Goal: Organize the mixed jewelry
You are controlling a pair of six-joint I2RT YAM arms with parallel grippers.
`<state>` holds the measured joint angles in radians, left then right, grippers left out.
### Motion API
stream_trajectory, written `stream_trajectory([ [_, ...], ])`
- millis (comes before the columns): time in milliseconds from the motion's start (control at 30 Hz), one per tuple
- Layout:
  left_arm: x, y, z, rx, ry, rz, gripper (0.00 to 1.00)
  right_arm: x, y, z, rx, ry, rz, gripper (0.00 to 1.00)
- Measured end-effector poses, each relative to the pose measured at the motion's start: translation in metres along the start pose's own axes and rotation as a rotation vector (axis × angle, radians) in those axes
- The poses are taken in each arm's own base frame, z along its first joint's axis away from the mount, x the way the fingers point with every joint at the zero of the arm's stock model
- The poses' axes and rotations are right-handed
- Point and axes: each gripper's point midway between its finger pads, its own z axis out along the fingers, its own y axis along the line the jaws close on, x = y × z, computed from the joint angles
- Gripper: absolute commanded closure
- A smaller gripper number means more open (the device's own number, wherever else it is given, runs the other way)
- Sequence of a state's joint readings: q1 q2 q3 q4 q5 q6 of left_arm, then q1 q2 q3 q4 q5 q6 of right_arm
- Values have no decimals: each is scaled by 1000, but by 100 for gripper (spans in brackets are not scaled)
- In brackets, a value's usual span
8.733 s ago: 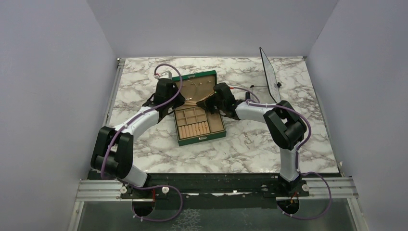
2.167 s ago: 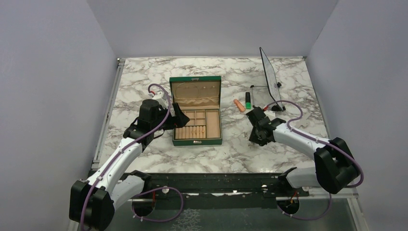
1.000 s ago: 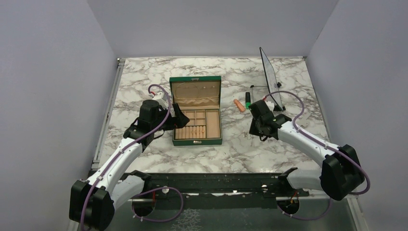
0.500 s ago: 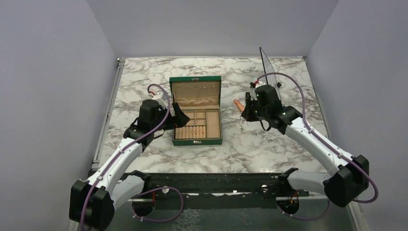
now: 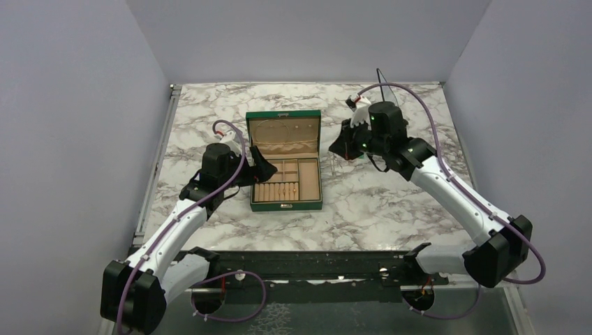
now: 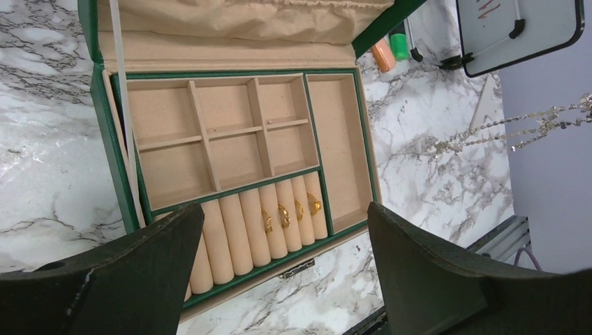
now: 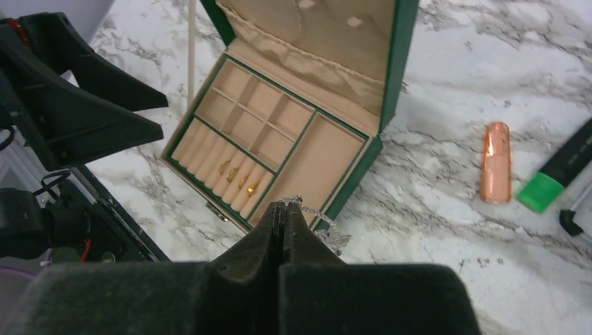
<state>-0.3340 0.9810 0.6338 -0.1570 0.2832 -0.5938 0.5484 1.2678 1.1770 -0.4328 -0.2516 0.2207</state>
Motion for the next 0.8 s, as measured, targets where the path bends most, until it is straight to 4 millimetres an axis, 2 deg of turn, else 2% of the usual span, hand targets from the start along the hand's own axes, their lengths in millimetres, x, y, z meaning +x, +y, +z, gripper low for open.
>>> stream_trajectory([
  [133, -7, 1, -1, -24, -29, -25, 12, -10, 14, 15, -47, -2, -34, 99],
  [400, -37, 7, -13, -103, -172, -54, 12, -25, 36, 52, -101, -18, -96, 99],
  [533, -45, 9, -19, -128, -216, -55, 12, -30, 40, 77, -102, -34, -122, 99],
  [800, -43, 19, -21, -179, -217, -61, 12, -40, 31, 120, -32, -78, -151, 99],
])
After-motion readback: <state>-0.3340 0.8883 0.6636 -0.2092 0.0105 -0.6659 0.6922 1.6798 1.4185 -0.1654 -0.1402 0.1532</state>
